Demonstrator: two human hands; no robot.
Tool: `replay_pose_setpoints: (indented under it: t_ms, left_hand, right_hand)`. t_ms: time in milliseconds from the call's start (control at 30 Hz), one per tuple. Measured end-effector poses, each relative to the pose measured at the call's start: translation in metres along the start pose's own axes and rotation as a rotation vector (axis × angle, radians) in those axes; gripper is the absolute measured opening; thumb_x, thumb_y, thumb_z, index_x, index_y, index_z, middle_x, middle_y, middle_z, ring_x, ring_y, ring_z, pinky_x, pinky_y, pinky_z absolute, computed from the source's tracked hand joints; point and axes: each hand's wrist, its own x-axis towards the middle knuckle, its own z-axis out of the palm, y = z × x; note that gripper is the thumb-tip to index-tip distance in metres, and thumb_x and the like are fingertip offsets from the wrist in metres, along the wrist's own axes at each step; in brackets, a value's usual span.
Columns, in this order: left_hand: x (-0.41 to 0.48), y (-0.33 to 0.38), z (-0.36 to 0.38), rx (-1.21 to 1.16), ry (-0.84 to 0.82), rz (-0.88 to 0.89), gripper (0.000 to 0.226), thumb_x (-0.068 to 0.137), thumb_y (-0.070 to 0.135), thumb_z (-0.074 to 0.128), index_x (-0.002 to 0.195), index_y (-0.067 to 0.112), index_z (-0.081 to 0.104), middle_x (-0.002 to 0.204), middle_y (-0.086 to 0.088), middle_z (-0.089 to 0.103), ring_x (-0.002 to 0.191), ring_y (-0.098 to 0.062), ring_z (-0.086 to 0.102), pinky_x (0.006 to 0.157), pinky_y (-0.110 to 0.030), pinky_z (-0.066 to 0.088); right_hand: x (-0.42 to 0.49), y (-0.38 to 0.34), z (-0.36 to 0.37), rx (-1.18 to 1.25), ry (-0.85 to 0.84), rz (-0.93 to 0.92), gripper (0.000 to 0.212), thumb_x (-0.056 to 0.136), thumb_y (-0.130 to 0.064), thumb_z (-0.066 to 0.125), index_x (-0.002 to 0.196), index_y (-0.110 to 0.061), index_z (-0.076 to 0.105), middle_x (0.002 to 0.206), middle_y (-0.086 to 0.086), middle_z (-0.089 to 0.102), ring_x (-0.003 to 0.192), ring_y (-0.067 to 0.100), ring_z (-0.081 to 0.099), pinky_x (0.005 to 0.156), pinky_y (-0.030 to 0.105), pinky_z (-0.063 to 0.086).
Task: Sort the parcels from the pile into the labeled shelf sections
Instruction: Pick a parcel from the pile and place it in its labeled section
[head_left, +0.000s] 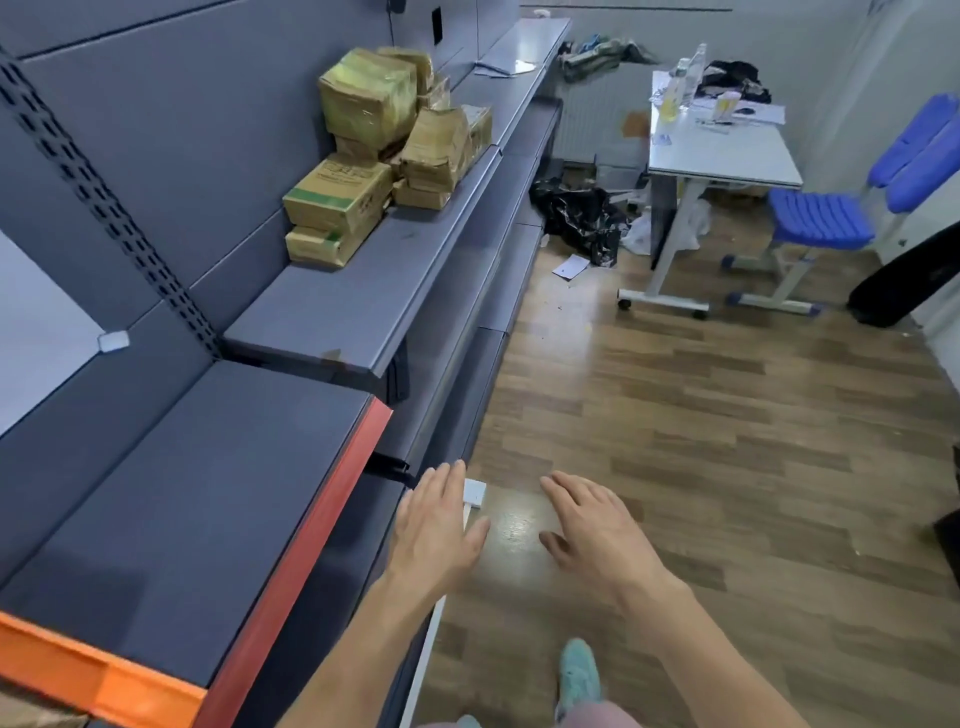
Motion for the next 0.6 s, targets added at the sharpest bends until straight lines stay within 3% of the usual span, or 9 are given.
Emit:
replay_pose_setpoints:
  t_ms: [233, 600]
  left_hand:
    - [0.094, 0.03, -0.011, -0.003, 0.067, -0.069, 0.076, 0.106, 0.044, 0.046, 0.164, 0.015, 0.008, 0.172, -0.002, 0.014, 0.159, -0.019, 0.006, 0.127, -0.038, 0.01]
    - [0.211, 0.073, -0.036, -0.105, 0.191, -0.243, 0.076, 0.107, 0.046, 0.044, 0.166, 0.018, 0.004, 0.173, 0.0, 0.007, 0.159, -0.016, 0.001, 0.129, -0.04, 0.007]
  right_hand:
    - [0.106, 0.053, -0.034, -0.014, -0.01, -0.146, 0.066, 0.102, -0.042, 0.048, 0.159, -0.023, 0.021, 0.166, -0.003, 0.022, 0.153, 0.017, 0.018, 0.124, 0.034, 0.012]
    - [0.249, 0.129, -0.104, -0.06, -0.023, -0.322, 0.068, 0.102, -0.042, 0.048, 0.161, -0.023, 0.019, 0.166, -0.003, 0.022, 0.153, 0.017, 0.018, 0.125, 0.035, 0.012]
